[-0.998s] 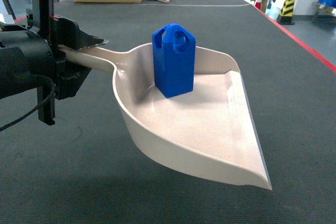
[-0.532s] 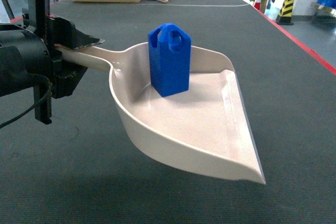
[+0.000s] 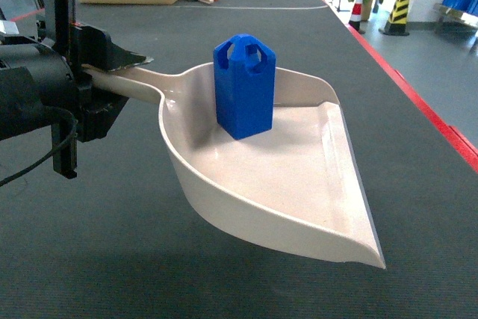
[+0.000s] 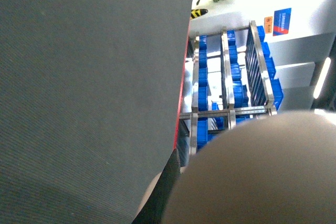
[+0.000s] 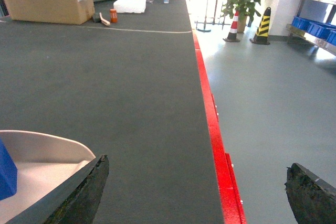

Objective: Place part in tray to right shelf

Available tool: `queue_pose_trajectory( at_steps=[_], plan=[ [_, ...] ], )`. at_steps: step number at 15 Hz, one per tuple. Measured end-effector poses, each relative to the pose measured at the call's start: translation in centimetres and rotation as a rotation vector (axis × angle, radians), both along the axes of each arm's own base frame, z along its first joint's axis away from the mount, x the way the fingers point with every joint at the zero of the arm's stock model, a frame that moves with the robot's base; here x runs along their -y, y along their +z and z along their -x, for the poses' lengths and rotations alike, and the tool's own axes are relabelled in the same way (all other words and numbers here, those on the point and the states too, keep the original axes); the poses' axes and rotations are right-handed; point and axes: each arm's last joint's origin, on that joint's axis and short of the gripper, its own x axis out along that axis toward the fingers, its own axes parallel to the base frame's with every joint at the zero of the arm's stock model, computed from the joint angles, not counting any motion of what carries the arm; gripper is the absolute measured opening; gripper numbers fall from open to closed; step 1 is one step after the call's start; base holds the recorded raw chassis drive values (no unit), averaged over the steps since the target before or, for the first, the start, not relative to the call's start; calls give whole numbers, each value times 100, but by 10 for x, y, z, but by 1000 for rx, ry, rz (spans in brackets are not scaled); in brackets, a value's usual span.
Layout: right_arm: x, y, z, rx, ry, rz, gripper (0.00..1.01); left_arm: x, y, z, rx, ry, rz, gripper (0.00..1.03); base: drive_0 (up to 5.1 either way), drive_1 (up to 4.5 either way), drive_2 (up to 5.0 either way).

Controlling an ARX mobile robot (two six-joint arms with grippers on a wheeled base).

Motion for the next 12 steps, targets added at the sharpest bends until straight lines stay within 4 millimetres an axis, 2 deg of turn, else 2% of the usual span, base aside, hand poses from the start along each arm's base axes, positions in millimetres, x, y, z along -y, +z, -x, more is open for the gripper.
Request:
queue_pose_trajectory(
  at_steps=[12],
  plan=[
    [0, 0, 0, 2, 1, 2, 98, 0, 1, 1, 4, -4, 1, 16, 488, -238, -238]
  ],
)
